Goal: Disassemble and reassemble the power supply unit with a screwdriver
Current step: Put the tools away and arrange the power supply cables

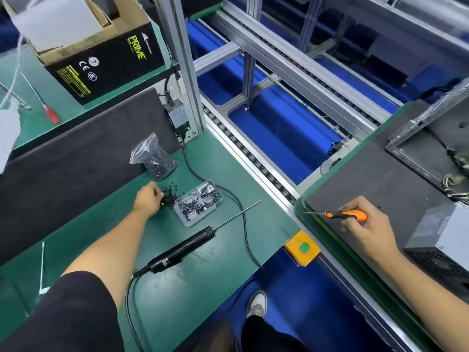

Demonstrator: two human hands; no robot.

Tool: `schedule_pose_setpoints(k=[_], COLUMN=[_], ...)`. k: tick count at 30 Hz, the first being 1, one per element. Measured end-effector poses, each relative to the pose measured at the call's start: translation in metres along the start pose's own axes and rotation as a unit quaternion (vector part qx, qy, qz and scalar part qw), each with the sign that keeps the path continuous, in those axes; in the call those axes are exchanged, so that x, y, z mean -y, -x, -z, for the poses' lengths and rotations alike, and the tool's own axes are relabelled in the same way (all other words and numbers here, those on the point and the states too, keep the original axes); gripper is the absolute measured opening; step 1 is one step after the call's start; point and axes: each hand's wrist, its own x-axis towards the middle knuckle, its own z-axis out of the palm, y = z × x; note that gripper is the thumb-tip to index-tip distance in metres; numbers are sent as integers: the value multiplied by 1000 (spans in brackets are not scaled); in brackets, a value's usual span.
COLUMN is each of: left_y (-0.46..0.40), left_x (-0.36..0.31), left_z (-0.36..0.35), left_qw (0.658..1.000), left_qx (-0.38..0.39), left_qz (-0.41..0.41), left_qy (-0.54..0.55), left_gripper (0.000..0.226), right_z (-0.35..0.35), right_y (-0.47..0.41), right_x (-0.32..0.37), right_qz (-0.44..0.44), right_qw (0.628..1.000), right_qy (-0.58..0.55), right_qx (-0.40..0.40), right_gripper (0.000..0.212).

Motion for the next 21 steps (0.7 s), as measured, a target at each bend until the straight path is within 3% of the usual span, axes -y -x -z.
schedule_pose_setpoints(k=[7, 11, 13, 17, 21], left_y=[12, 17, 21, 40, 77], left_x=[1, -2, -9, -62, -156], left_z=[8, 15, 18, 13, -18], left_qw=[998, 996, 995, 986, 953], left_qx=[1, -26, -34, -10, 74], left_qz=[-39, -34, -47, -143, -274], left_qy=[46, 75, 79, 88, 110], left_gripper=[13, 11, 10, 11, 12], right_z=[3, 7, 9, 21, 54], right_y=[-1, -3, -5, -9, -17], right_x=[1, -6, -7, -5, -4], right_qz=[3, 9, 14, 43, 53], right_qw=[1000, 1000, 1000, 998, 996], right_qy=[-7, 3, -11, -33, -56], right_qx=[5, 1, -4, -19, -47], right_gripper=[18, 39, 36, 21, 17])
